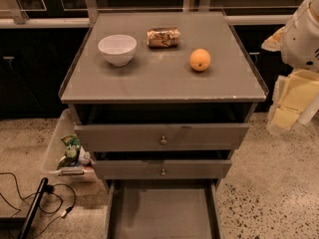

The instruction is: Place orange into bottom drawer

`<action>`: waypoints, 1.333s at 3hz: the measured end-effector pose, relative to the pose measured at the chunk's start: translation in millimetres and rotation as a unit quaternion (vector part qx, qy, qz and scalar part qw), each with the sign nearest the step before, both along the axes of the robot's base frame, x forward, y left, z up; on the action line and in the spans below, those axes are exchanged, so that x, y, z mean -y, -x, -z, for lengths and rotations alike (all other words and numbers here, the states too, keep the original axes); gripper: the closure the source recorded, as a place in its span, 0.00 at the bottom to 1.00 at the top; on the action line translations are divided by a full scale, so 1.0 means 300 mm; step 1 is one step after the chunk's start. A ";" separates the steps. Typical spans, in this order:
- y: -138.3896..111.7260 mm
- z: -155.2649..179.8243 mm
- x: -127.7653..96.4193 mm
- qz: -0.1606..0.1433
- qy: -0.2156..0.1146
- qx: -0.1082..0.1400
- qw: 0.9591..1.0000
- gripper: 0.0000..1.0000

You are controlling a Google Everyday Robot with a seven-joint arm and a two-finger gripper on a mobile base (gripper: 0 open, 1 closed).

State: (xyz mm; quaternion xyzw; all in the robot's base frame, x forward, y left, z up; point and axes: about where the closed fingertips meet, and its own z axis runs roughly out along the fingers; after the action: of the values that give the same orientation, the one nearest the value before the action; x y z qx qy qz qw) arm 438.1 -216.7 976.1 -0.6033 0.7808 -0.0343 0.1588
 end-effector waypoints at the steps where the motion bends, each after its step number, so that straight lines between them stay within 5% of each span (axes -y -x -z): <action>1: 0.000 0.000 0.000 0.000 0.000 0.000 1.000 0.00; 4: -0.223 -0.023 -0.215 -0.047 -0.051 0.095 0.993 0.00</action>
Offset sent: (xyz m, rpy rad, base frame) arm 0.0276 0.0508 0.0223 0.0297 -0.1468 0.0754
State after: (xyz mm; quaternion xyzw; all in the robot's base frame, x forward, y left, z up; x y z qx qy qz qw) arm 505.0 -152.2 983.0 -0.6246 0.7335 -0.0439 0.2644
